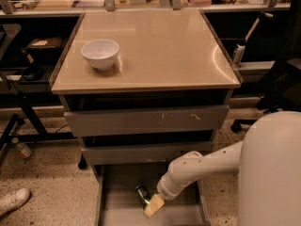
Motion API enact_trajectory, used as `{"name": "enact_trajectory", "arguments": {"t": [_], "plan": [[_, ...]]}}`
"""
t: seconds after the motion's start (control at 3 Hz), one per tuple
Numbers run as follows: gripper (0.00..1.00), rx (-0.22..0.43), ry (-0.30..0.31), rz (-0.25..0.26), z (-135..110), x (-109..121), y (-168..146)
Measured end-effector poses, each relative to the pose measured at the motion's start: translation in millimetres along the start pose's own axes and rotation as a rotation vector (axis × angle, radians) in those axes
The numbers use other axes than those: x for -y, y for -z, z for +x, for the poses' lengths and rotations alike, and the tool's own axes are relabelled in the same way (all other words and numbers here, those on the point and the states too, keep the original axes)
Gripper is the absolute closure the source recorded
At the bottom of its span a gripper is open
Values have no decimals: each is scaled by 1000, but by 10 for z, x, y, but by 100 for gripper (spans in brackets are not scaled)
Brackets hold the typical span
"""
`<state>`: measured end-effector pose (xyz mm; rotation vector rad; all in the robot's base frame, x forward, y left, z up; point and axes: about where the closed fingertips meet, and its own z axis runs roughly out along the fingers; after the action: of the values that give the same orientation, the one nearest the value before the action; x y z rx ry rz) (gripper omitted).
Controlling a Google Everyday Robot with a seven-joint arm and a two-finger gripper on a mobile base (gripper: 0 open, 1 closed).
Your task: Pick green can from bottom drawer and place on counter
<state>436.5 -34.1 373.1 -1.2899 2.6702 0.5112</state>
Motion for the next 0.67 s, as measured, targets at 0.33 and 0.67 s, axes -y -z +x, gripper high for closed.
{"name": "enact_trajectory", "arguments": {"t": [0.33, 0.67], "plan": [[0, 1, 1, 1, -4, 2, 5], [0, 24, -7, -44, 22, 17, -250]]}}
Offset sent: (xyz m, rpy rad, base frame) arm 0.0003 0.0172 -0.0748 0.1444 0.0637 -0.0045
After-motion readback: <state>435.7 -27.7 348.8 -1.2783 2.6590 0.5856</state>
